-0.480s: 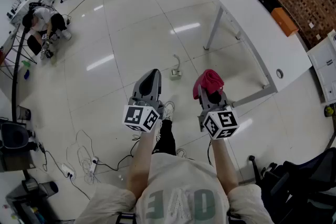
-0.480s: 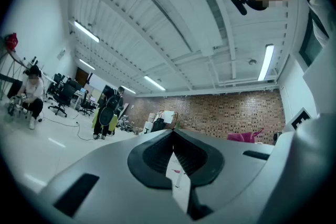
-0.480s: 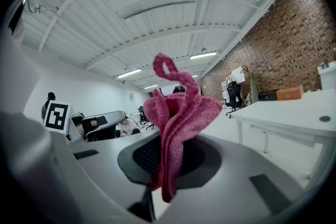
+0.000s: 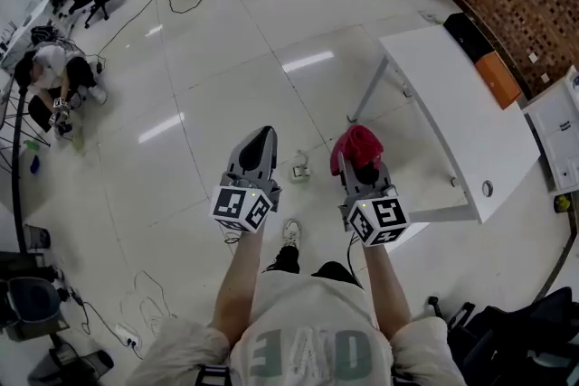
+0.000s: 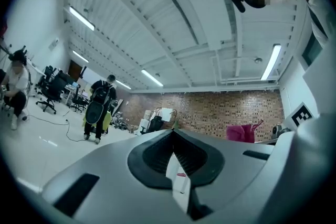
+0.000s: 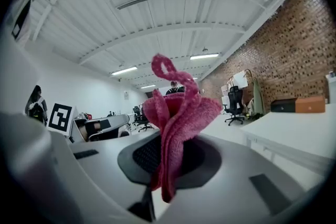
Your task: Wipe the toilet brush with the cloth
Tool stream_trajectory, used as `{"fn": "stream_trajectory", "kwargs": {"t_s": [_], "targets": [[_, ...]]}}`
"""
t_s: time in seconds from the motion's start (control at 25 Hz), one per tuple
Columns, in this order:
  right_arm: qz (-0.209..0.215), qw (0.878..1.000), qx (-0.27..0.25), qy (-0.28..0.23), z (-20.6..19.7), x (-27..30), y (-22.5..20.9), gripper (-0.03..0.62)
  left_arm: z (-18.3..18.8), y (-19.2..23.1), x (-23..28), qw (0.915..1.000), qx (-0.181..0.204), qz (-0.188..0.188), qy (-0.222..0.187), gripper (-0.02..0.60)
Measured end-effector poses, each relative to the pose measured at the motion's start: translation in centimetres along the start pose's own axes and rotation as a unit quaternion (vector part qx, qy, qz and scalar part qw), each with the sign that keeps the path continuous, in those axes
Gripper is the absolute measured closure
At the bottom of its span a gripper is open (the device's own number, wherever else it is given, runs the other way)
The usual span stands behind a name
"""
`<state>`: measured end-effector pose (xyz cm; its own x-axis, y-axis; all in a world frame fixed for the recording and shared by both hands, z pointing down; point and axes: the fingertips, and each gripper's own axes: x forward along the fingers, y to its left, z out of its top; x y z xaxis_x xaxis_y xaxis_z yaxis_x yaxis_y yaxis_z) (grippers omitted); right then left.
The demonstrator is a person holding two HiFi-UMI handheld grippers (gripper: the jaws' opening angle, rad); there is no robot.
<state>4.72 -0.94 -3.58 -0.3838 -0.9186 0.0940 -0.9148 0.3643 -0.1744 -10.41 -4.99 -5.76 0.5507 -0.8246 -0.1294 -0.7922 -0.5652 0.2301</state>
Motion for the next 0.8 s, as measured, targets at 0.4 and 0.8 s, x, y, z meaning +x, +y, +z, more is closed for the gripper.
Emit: {"fn": "stream_trajectory", "kwargs": {"t_s": [0.4,0.8], "targets": [[0.003,1.0,0.009,-0.008,0.4,7.2,-7.1,0.563,-3.8,1.7,7.8,0.9997,0.0,-0.001,0.024,0.578],[0.021,0.999,-0.037,-0.021,-26.1,13.9,-16.9,0.563,-26.4,8.8,9.7,0.9987,0.045,-0.022,-0.012,0.578]]}}
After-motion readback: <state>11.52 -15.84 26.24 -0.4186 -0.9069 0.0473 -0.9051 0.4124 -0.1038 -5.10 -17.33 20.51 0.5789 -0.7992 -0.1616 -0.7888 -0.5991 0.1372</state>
